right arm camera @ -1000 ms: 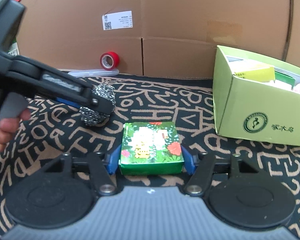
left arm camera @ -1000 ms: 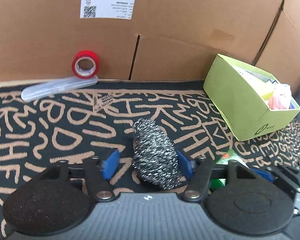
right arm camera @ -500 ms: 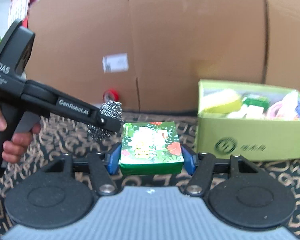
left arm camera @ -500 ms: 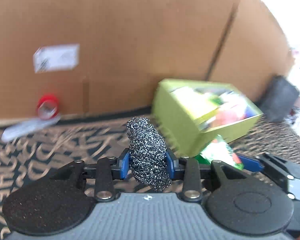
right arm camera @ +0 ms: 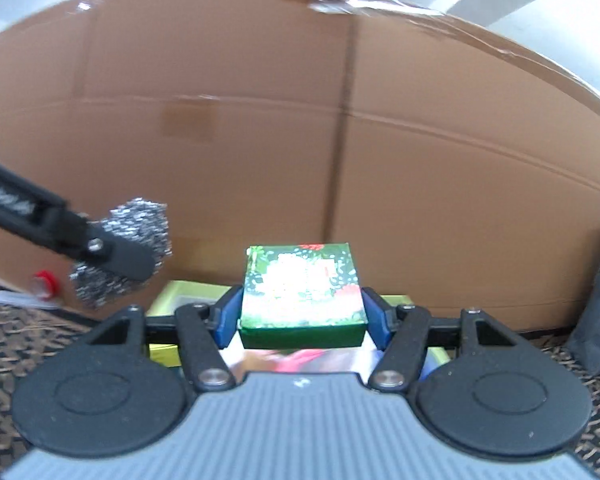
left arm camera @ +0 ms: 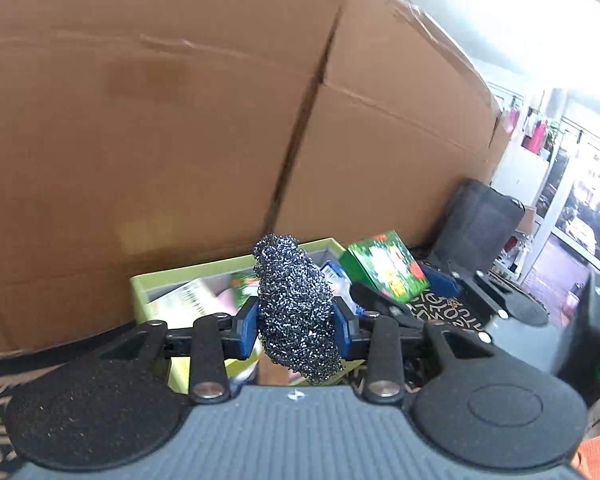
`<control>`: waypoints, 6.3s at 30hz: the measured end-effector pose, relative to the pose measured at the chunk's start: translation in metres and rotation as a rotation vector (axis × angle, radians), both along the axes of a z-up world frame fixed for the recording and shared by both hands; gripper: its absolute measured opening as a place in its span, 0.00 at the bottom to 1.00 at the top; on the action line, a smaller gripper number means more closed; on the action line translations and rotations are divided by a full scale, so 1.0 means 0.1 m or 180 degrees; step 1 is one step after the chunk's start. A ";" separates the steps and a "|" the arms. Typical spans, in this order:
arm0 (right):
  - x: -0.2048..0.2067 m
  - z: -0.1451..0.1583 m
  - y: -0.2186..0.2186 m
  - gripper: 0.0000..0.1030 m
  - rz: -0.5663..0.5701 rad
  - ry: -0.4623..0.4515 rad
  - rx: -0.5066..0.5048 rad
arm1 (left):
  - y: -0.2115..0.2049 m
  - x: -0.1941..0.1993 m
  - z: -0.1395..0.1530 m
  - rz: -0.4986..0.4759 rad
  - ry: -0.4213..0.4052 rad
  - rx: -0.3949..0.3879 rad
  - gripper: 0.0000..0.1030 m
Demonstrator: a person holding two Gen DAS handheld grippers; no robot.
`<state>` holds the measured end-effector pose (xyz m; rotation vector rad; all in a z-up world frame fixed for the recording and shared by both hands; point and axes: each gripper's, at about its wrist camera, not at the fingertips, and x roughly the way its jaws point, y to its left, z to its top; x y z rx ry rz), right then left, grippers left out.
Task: Organize objects
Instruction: 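Carry the steel wool and small green box over the lime-green box, then open both tools to drop the steel wool and green box into the box, then move both open tools back to the tape roll and tube case, then grasp the clear tube case with the left tool while the right tool grasps the red tape roll, then carry the tube case and red tape roll over the lime-green box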
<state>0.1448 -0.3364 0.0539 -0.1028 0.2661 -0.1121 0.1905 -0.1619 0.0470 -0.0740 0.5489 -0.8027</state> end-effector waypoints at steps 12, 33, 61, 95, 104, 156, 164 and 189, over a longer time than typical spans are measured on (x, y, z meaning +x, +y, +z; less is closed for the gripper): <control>0.82 -0.26 -0.59 0.64 -0.0118 0.0192 -0.0068 | -0.41 0.34 -0.33 0.0038 -0.0064 0.0177 0.59; 0.34 -0.19 -0.38 1.00 -0.0187 0.0062 -0.0204 | 0.11 -0.04 -0.26 0.0411 -0.0174 0.0189 0.87; -0.31 -0.14 1.38 1.00 0.1017 0.0291 0.0106 | 2.14 -0.38 -0.78 0.1638 -0.0036 0.0560 0.88; 0.70 -0.81 2.14 1.00 0.1096 0.0939 0.0280 | 2.72 1.22 -1.38 0.0988 0.0137 0.0767 0.40; 1.15 -0.77 2.38 1.00 0.1193 0.0913 0.0537 | 2.75 0.67 -1.33 0.0960 0.0188 0.0861 0.28; -0.04 -0.99 2.04 0.44 0.1447 0.1290 0.0203 | 2.28 -0.32 -1.31 0.0611 0.0218 0.1314 0.47; 0.00 -1.03 2.03 0.44 0.1450 0.1315 0.0263 | 2.17 -0.38 -1.30 0.0626 0.0171 0.1373 0.29; -0.52 -0.16 0.85 0.44 0.0880 0.0199 0.0492 | 0.86 -0.48 -0.22 0.0076 -0.0042 0.0468 0.28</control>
